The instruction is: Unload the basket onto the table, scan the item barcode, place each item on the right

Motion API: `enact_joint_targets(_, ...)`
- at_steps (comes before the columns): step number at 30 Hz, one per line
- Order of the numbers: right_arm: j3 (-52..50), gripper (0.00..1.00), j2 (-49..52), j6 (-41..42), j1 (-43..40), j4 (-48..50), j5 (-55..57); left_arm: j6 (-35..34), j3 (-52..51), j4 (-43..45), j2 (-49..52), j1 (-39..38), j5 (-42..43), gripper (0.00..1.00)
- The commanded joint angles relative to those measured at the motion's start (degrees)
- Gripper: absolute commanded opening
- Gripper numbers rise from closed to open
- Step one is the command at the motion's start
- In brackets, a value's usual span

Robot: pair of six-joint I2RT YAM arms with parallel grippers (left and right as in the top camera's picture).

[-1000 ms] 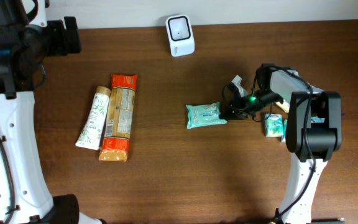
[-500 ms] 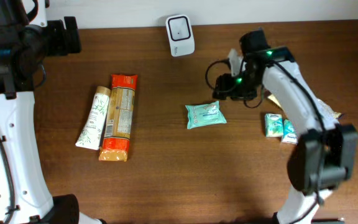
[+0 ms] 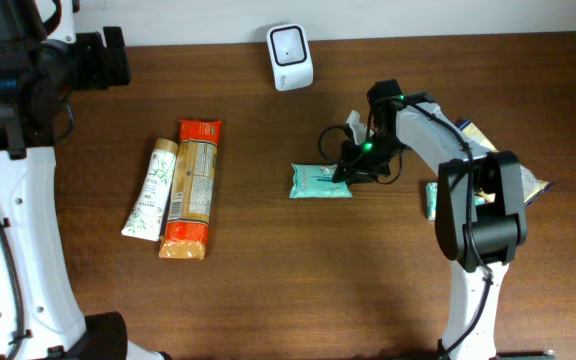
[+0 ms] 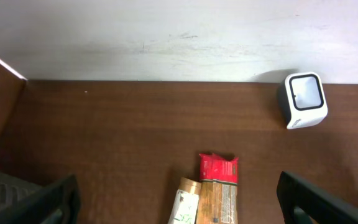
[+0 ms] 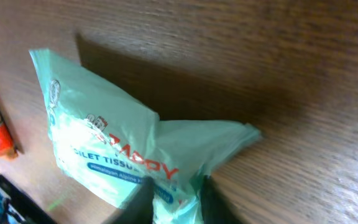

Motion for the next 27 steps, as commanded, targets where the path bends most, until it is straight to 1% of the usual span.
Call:
enact_joint_targets(1, -0.1, 0.04, 2.9, 0.1, 0.3, 1.4, 0.3, 0.7, 0.6, 0.0, -0.4, 0.0, -0.2, 0.99)
enact_joint_targets(4, 0.9, 0.04, 1.3, 0.1, 0.2, 1.7, -0.9, 0.7, 0.6, 0.0, -0.4, 0.0, -0.2, 0.99)
enact_joint_targets(7, 3.0, 0.04, -3.7, 0.3, 0.2, 1.2, -0.2, 0.7, 0.6, 0.0, -0.4, 0.0, -0.2, 0.99)
enact_joint_targets(9, 3.8, 0.04, -6.4, 2.8, 0.2, 0.8, 2.4, 0.7, 0.6, 0.0, -0.4, 0.0, -0.2, 0.99)
enact_joint_targets(11, 3.8, 0.04, -7.3, 3.4, 0.3, 0.1, 2.8, 0.7, 0.6, 0.0, -0.4, 0.0, -0.2, 0.99)
enact_joint_targets(12, 3.8, 0.09, -6.9, 3.4, 0.4, -0.5, 4.6, 0.7, 0.6, 0.0, -0.4, 0.0, -0.2, 0.99)
enact_joint_targets(14, 3.8, 0.43, -5.8, 3.5, 1.0, 0.0, 6.3, 0.7, 0.6, 0.0, -0.4, 0.0, -0.2, 0.99)
enact_joint_targets(15, 3.7, 0.53, -4.9, 5.5, 1.4, 1.3, 6.5, 0.7, 0.6, 0.0, -0.4, 0.0, -0.2, 0.99)
enact_joint_targets(16, 3.6, 0.54, -4.3, 7.3, 2.0, 2.4, 7.1, 0.7, 0.6, 0.0, -0.4, 0.0, -0.2, 0.99)
enact_joint_targets(18, 3.6, 0.55, -2.7, 14.4, 4.4, 4.2, 11.2, 0.7, 0.6, 0.0, -0.4, 0.0, -0.2, 0.99)
enact_joint_targets(20, 3.6, 0.56, -1.2, 22.2, 8.1, 5.4, 20.5, 0.7, 0.6, 0.0, -0.4, 0.0, -0.2, 0.99)
enact_joint_targets(21, 3.6, 0.57, -0.6, 24.7, 9.8, 5.7, 24.8, 0.7, 0.6, 0.0, -0.4, 0.0, -0.2, 0.99)
enact_joint_targets(22, 3.6, 0.57, 0.1, 25.0, 11.3, 6.9, 26.0, 0.7, 0.6, 0.0, -0.4, 0.0, -0.2, 0.99)
enact_joint_targets(23, 3.6, 0.53, 0.8, 25.1, 12.0, 7.6, 27.3, 0.7, 0.6, 0.0, -0.4, 0.0, -0.2, 0.99)
enact_joint_targets(24, 3.6, 0.47, 1.1, 25.1, 12.2, 7.6, 27.8, 0.7, 0.6, 0.0, -0.4, 0.0, -0.2, 0.99)
enact_joint_targets(25, 3.6, 0.25, 1.9, 25.0, 12.3, 7.4, 28.3, 0.7, 0.6, 0.0, -0.4, 0.0, -0.2, 0.99)
enact_joint_targets(26, 3.6, 0.1, 2.4, 25.0, 12.3, 7.0, 28.2, 0.7, 0.6, 0.0, -0.4, 0.1, -0.2, 0.99)
enact_joint_targets(27, 3.6, 0.04, 2.7, 25.0, 12.3, 6.0, 28.0, 0.7, 0.6, 0.0, -0.4, 0.0, -0.2, 0.99)
